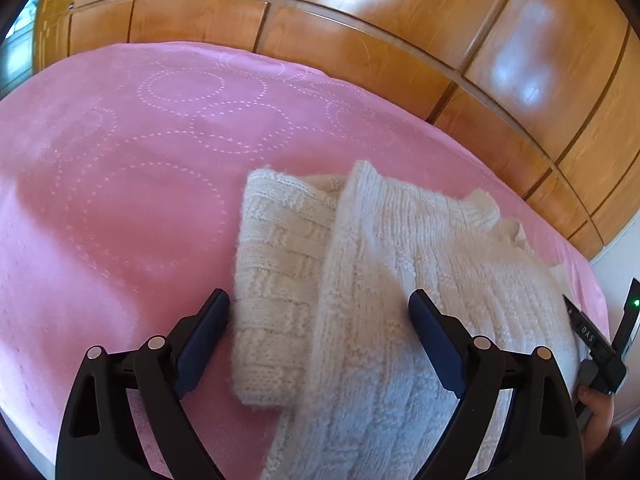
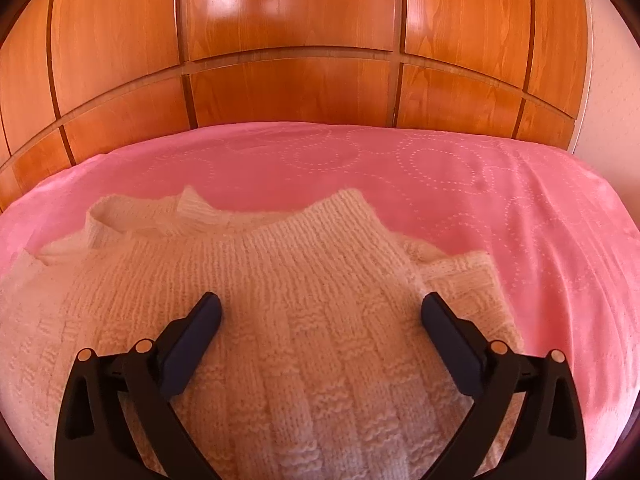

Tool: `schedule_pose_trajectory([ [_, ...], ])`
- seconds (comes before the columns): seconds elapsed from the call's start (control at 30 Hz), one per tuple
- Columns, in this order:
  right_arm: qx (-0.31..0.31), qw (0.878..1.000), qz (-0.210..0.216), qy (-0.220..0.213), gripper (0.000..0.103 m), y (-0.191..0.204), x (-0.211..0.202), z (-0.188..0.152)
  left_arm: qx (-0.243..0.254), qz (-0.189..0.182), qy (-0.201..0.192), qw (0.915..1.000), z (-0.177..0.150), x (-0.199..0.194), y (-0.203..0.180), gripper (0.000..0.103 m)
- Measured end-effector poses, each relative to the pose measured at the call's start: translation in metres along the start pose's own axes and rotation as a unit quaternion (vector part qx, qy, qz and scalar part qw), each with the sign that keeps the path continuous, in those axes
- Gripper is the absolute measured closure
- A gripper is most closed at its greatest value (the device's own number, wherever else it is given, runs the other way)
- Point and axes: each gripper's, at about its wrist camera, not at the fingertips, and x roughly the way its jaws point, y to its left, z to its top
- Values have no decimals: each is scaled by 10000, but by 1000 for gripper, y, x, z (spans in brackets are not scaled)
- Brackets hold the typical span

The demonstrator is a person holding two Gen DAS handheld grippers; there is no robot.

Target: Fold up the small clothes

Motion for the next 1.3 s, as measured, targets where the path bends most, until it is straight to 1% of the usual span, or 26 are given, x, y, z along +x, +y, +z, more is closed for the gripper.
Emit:
schedule_pose_trajectory([
  [0.1,-3,10000,-7,-7,2,0,1,-1,-52,-104,-5,9999,-1,-3,4,13],
  [0.17,-9,10000,-13,-8,2,1,2,-2,-118,-226,13,9997,-3,-1,8,11],
  [0.2,-17,10000,-26,-3,2,1,3,-2,-119,-254,15,9996,-4,0,9,8],
  [0.23,-20,10000,-27,1,2,1,3,-3,-44,-275,36,9996,-4,3,6,4],
  [0.27,-19,10000,-38,-5,2,1,3,-3,135,-219,69,9996,-5,6,1,4],
  [0.37,-2,10000,-27,68,2,0,6,-4,455,-123,135,9988,-4,13,-9,4],
  [0.57,205,9987,250,396,2,-9,14,1,424,-218,232,9986,-1,17,-6,4],
  [0.7,-78,9963,373,770,2,-10,14,7,500,-244,201,9982,-2,17,-6,4],
  [0.73,-59,9953,441,856,2,-13,12,9,512,-271,203,9981,-3,17,-5,4],
  [0.77,45,9956,433,833,2,-16,6,8,522,-299,200,9980,-2,17,-5,4],
  [0.87,281,9988,207,350,2,-19,-32,-2,583,-392,141,9974,-4,15,-2,4],
  [0.93,220,9994,266,43,2,-13,-58,-13,594,-425,117,9973,-5,13,0,4],
  [0.97,112,9994,325,-98,2,-9,-71,-21,497,-445,102,9977,-5,10,4,4],
  [1.03,-161,9989,386,-230,2,1,-90,-35,98,-530,-22,9985,-5,1,14,4],
  [1.07,-292,9984,405,-265,2,6,-97,-41,-136,-634,-100,9978,-6,-4,21,4],
  [1.13,-590,9970,412,-284,2,17,-105,-51,-414,-769,-199,9960,-7,-10,31,4],
  [1.2,-847,9958,244,-252,2,26,-105,-60,-331,-768,-145,9964,-7,-9,31,4],
  [1.23,-881,9956,226,-229,2,28,-101,-63,-140,-687,-94,9975,-7,-8,27,4],
  [1.27,-905,9956,233,-116,2,29,-95,-67,-2,-617,-79,9981,-8,-7,23,4],
  [1.3,-935,9953,197,173,2,29,-83,-72,93,-589,-54,9982,-10,-6,20,4],
])
